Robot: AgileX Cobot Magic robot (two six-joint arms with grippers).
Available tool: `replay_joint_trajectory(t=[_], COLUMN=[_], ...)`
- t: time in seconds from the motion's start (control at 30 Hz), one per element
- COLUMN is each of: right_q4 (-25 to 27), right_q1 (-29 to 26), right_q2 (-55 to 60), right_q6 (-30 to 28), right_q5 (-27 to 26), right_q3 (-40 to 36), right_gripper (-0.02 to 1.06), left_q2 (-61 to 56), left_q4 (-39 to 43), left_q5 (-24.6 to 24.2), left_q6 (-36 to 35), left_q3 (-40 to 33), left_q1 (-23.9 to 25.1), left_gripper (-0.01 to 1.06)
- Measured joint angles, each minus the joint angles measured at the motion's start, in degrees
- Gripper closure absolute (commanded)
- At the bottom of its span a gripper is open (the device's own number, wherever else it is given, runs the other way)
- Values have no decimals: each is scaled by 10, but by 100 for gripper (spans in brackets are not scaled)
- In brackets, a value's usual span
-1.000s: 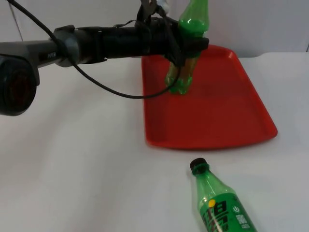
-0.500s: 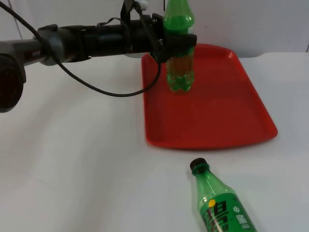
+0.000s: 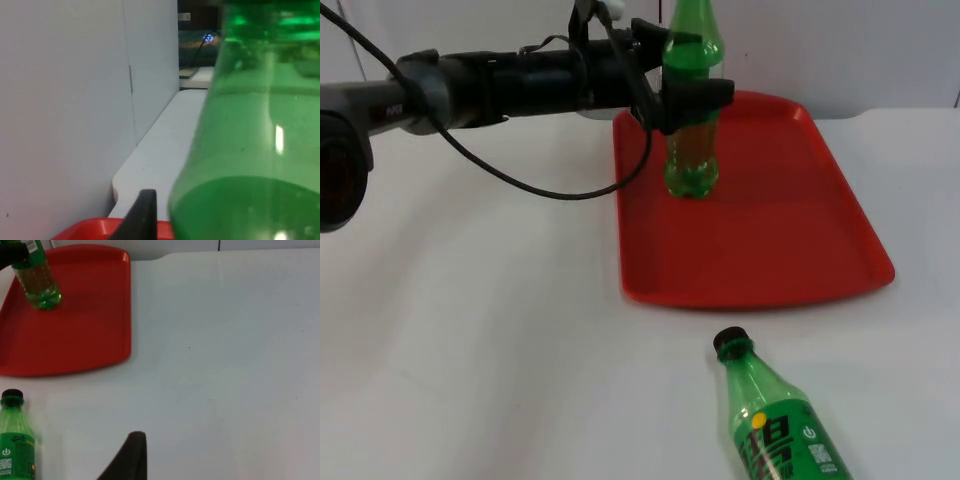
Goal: Place the bottle upright on the tray.
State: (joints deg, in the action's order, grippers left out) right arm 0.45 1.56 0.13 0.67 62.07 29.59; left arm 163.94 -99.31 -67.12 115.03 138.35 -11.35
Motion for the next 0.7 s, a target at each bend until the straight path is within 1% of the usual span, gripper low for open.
replay_joint_trajectory(t=[0.2,0.33,0.43,0.7], right_q4=[0,0,0,0], right_q1=[0,0,0,0], right_q2=[0,0,0,0], right_q6=[0,0,0,0], right_q5=[0,0,0,0], right_q3=[0,0,0,0], right_gripper=[-1,-1,-1,-1], left_q2=[0,0,0,-1], left_q4=[0,0,20,70], left_q5=[-13,-19,-19,-19], left_q6=[0,-24,-43,-66], left_q3=[0,0,0,0], left_q1=[5,21,37,55], left_gripper=[3,3,3,3])
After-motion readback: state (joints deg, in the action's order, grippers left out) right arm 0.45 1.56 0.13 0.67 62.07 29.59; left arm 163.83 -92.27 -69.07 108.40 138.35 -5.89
